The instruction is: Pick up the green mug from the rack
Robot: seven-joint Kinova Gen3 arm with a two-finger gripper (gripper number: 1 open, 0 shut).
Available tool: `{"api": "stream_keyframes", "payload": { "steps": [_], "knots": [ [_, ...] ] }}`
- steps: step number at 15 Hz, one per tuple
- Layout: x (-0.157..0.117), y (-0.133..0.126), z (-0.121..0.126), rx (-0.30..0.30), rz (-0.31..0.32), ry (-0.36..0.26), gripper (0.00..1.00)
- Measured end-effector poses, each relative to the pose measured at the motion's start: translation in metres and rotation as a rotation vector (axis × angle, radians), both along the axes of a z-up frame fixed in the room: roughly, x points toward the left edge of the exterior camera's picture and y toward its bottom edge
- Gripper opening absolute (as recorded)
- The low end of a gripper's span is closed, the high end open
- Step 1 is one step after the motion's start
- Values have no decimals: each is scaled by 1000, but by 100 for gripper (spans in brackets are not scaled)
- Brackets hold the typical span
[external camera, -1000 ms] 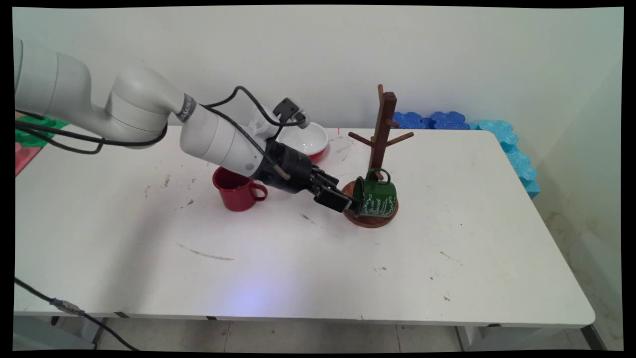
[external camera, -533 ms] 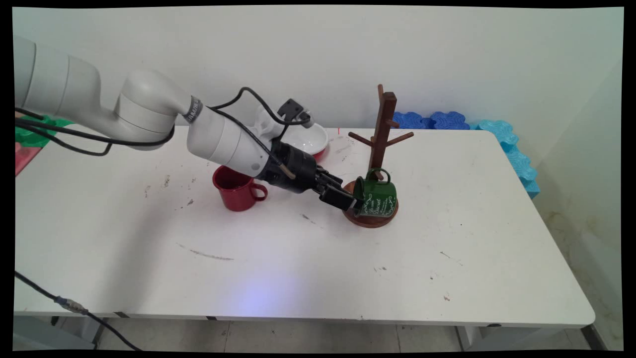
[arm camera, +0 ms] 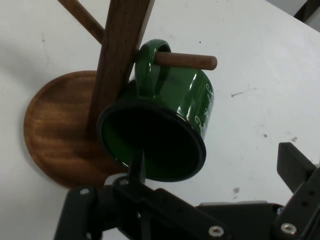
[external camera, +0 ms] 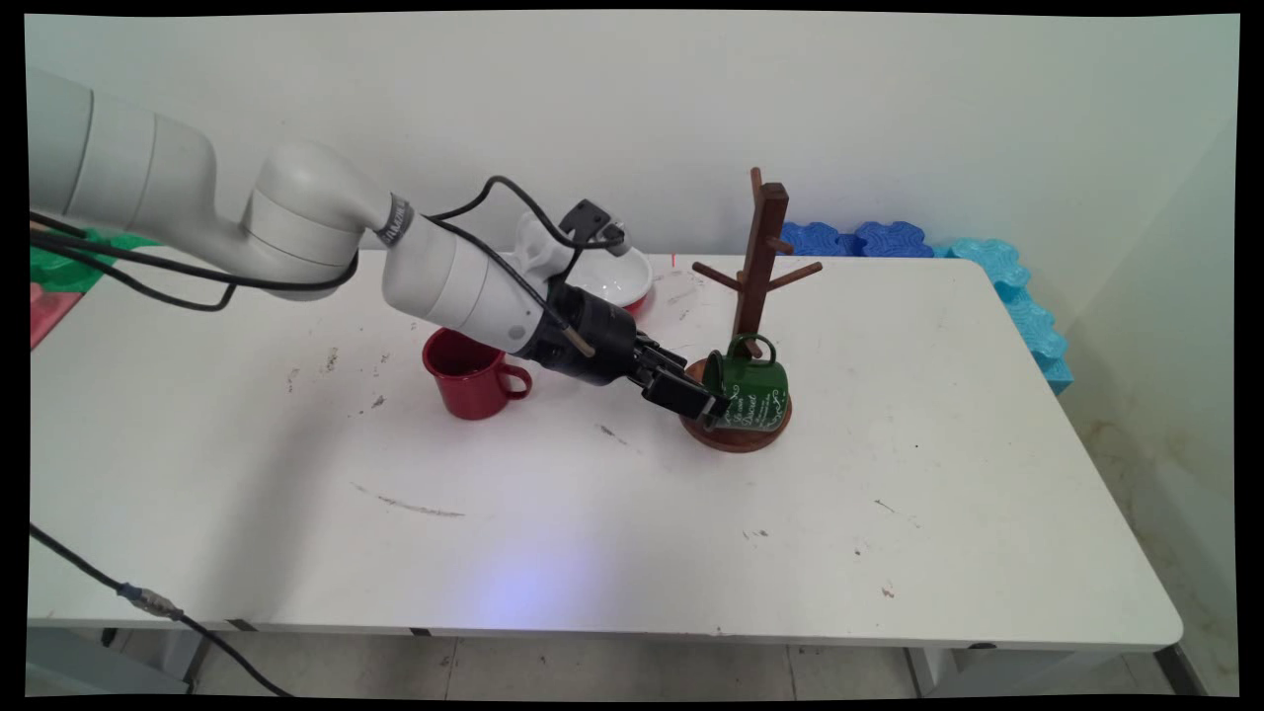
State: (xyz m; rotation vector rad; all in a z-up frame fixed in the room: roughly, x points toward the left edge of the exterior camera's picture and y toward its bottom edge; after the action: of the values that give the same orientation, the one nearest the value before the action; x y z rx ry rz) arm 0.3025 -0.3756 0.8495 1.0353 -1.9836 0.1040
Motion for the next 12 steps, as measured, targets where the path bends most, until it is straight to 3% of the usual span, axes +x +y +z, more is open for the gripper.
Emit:
{"api": "stream_keyframes", "payload": {
  "steps": [12],
  "knots": [
    [-6, -10, -8, 17, -7, 8, 100]
  ]
}}
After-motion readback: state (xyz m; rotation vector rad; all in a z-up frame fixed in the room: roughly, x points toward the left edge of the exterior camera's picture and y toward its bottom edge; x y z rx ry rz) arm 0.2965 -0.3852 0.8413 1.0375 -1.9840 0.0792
